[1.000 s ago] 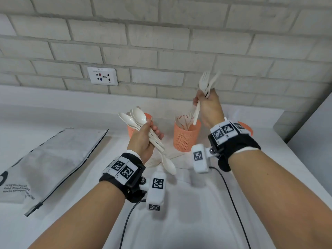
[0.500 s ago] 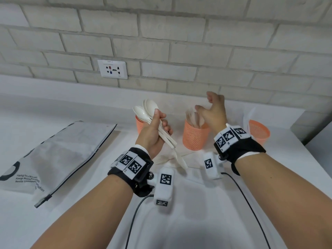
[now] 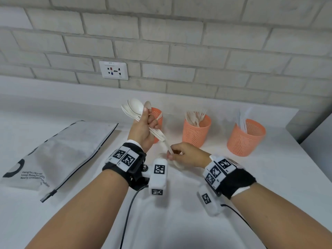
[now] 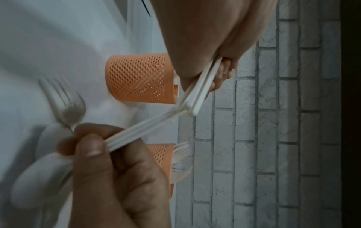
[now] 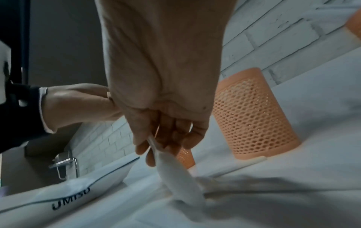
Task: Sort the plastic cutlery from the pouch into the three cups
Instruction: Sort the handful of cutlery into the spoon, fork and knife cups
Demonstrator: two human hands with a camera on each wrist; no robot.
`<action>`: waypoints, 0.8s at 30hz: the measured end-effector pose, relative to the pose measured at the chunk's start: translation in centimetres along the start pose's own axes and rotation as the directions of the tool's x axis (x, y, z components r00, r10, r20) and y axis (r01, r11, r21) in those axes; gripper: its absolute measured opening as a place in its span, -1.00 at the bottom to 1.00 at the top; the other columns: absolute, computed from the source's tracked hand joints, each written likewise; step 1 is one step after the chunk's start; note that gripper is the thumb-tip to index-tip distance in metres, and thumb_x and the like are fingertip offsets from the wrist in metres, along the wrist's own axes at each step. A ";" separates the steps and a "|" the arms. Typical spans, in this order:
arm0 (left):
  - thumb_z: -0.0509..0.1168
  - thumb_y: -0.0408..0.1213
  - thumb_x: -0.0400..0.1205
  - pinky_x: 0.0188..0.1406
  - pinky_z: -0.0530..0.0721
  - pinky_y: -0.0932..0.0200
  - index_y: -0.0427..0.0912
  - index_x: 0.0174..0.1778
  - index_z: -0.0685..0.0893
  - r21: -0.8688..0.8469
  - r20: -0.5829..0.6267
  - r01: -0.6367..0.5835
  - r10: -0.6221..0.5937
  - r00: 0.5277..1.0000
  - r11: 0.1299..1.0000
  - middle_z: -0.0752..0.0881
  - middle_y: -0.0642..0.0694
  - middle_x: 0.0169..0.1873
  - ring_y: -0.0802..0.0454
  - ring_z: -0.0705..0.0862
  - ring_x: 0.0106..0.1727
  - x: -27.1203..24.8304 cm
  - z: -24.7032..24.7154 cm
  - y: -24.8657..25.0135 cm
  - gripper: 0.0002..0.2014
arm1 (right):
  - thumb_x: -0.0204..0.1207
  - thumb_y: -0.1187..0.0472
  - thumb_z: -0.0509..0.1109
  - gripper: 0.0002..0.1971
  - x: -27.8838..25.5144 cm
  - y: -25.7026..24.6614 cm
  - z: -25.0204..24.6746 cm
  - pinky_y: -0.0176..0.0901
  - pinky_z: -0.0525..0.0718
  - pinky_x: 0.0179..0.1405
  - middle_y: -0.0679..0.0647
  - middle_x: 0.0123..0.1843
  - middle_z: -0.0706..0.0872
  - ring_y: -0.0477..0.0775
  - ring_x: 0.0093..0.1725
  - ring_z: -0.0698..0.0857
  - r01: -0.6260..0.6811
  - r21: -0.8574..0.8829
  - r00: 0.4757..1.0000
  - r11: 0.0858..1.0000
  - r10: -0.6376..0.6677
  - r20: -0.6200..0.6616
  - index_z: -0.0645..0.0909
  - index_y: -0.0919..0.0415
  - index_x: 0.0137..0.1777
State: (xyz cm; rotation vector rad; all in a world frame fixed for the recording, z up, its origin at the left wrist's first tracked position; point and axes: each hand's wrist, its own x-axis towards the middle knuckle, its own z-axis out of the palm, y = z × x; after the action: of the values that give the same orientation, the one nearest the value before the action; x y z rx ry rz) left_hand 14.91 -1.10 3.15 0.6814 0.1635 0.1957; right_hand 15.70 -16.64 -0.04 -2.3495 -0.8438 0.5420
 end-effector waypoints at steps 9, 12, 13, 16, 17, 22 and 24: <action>0.09 -0.08 0.72 -0.63 0.43 0.34 -0.12 -0.29 0.49 0.210 0.028 0.083 -0.091 0.995 0.974 0.42 0.06 -0.57 0.19 0.36 -0.64 -0.1 -1.5 3.1 -0.70 | 0.55 0.35 0.32 -0.72 -0.5 -3.6 -2.1 -0.39 0.32 -0.27 -0.24 -0.30 0.31 -0.18 -0.25 0.40 0.226 -0.253 0.857 0.941 -0.316 -0.408 0.72 0.15 0.19; 0.02 0.09 0.68 -0.64 0.34 0.36 -0.15 -0.31 0.47 0.351 0.072 0.155 -0.192 0.979 0.923 0.37 0.02 -0.56 0.17 0.30 -0.63 -0.6 -1.6 2.2 -0.59 | 0.48 0.45 0.26 -0.68 -0.1 -4.8 -1.8 -0.63 0.39 -0.20 -0.18 -0.25 0.42 -0.25 -0.28 0.42 0.318 -0.223 0.702 0.921 -0.387 -0.598 0.72 0.27 0.16; -0.01 0.11 0.68 -0.59 0.37 0.34 -0.17 -0.29 0.50 0.364 0.080 0.178 -0.221 0.972 0.914 0.39 0.01 -0.55 0.16 0.33 -0.60 -0.7 -1.6 1.8 -0.55 | 0.45 0.46 0.23 -0.65 0.2 -5.0 -1.6 -0.67 0.40 -0.15 -0.12 -0.19 0.48 -0.28 -0.26 0.44 0.348 -0.214 0.685 0.913 -0.403 -0.607 0.70 0.30 0.17; 0.01 0.01 0.72 -0.19 0.53 0.17 -0.25 0.00 0.56 0.364 0.068 0.211 -0.252 0.965 0.907 0.55 -0.16 -0.23 0.03 0.52 -0.27 -0.6 -1.9 1.3 -0.61 | 0.47 0.48 0.16 -0.62 0.9 -5.3 -0.7 -0.63 0.46 0.00 0.10 -0.01 0.65 -0.15 -0.04 0.59 0.409 -0.136 0.743 0.902 -0.416 -0.525 0.66 0.35 0.22; 0.02 -0.04 0.73 -0.05 0.53 0.12 -0.28 0.14 0.54 0.346 0.069 0.211 -0.249 0.966 0.914 0.55 -0.23 -0.06 -0.03 0.55 -0.13 -0.7 -1.9 1.1 -0.62 | 0.48 0.44 0.14 -0.61 1.1 -5.3 -0.4 -0.56 0.48 0.06 0.16 0.05 0.68 -0.05 0.03 0.62 0.417 -0.104 0.761 0.903 -0.410 -0.503 0.66 0.36 0.23; -0.04 -0.18 0.76 -0.05 0.75 0.19 -0.23 0.44 0.38 0.327 0.135 0.130 -0.182 0.974 0.936 0.67 -0.20 0.12 0.07 0.77 -0.03 -1.7 -1.1 0.8 -0.63 | 0.53 0.23 0.37 -0.77 1.7 -5.2 0.1 -0.57 0.37 0.07 0.06 0.04 0.71 0.01 0.14 0.49 0.348 0.045 0.802 0.936 -0.273 -0.531 0.71 0.29 0.12; -0.04 -0.15 0.76 0.06 0.70 0.17 -0.21 0.39 0.42 0.411 0.152 0.094 -0.170 0.974 0.907 0.69 -0.13 0.02 0.07 0.75 -0.05 -2.0 -0.9 0.8 -0.65 | 0.41 0.25 0.49 -0.82 2.0 -5.1 -0.1 -0.60 0.41 -0.04 0.06 -0.02 0.68 -0.01 0.09 0.48 0.297 0.096 0.823 0.950 -0.204 -0.531 0.68 0.25 0.00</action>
State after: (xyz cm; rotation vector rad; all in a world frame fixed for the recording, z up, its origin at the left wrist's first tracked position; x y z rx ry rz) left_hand 12.69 -0.42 3.12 1.0909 0.0703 -0.0370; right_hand 14.91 -12.07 2.93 -2.0256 -0.7902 -0.1286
